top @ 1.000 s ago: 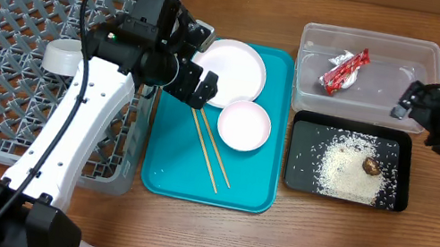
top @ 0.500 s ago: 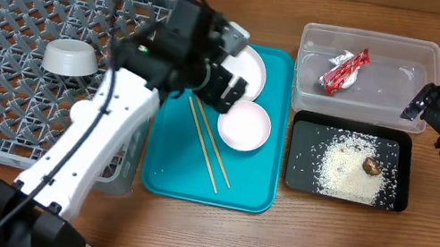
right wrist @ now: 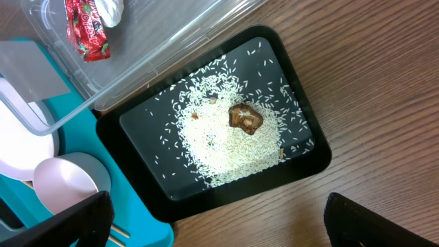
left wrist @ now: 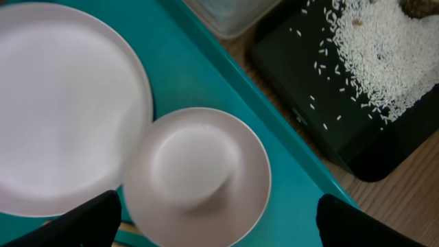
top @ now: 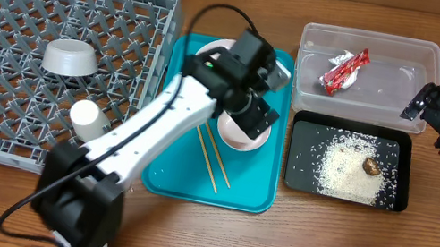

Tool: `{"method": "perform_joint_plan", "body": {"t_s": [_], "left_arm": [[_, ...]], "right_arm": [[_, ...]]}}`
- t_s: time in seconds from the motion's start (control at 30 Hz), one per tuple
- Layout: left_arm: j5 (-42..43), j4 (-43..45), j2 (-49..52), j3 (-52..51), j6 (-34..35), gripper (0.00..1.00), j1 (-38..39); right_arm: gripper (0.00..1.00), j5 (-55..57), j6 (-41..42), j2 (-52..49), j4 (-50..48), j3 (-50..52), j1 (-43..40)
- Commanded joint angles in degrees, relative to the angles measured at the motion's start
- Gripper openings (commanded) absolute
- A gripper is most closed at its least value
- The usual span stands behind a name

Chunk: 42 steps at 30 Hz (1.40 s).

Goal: Sort waste into correct bins and load items into the dishwasher
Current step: 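Grasp the rim of the small pink-white bowl with the left gripper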

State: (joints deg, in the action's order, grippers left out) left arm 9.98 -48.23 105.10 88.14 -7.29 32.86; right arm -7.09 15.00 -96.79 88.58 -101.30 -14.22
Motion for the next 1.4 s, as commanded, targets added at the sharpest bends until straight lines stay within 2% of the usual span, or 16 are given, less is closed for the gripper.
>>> {"method": "perform_joint_plan", "body": {"t_s": [0.0,0.17,0.37,0.53,0.6,0.9,1.1,1.2,1.37], "left_arm": [[-0.5,-0.4,3.8,0.5,0.5,0.85,2.3],[-0.5,-1.3,8.2,0.5,0.5,0.72,4.4],[-1.7,-2.8,12.4,0.5,0.5,0.63,5.5],[-1.7,-3.2,13.7,0.5,0.5,0.38,5.5],[-1.7,-3.2,13.9,0.3,0.5,0.32,5.5],[-3.0,-4.3,15.2,0.0,0.5,0.25,5.6],[-3.0,-4.2,15.2,0.0,0.5,0.14,5.6],[-3.0,-4.2,15.2,0.1,0.5,0.04,5.6],[-3.0,-5.2,14.8,2.3,1.5,0.04,5.6]], "right_arm": [[1.0,-0.1,0.2,1.0,-0.2,0.0,-0.2],[1.0,-0.1,0.2,1.0,-0.2,0.0,-0.2],[1.0,-0.1,0.2,1.0,-0.2,0.0,-0.2],[1.0,-0.1,0.2,1.0,-0.2,0.0,-0.2],[1.0,-0.1,0.2,1.0,-0.2,0.0,-0.2],[1.0,-0.1,0.2,1.0,-0.1,0.0,-0.2],[1.0,-0.1,0.2,1.0,-0.1,0.0,-0.2],[1.0,-0.1,0.2,1.0,-0.1,0.0,-0.2],[1.0,-0.1,0.2,1.0,0.1,0.0,-0.2]]}}
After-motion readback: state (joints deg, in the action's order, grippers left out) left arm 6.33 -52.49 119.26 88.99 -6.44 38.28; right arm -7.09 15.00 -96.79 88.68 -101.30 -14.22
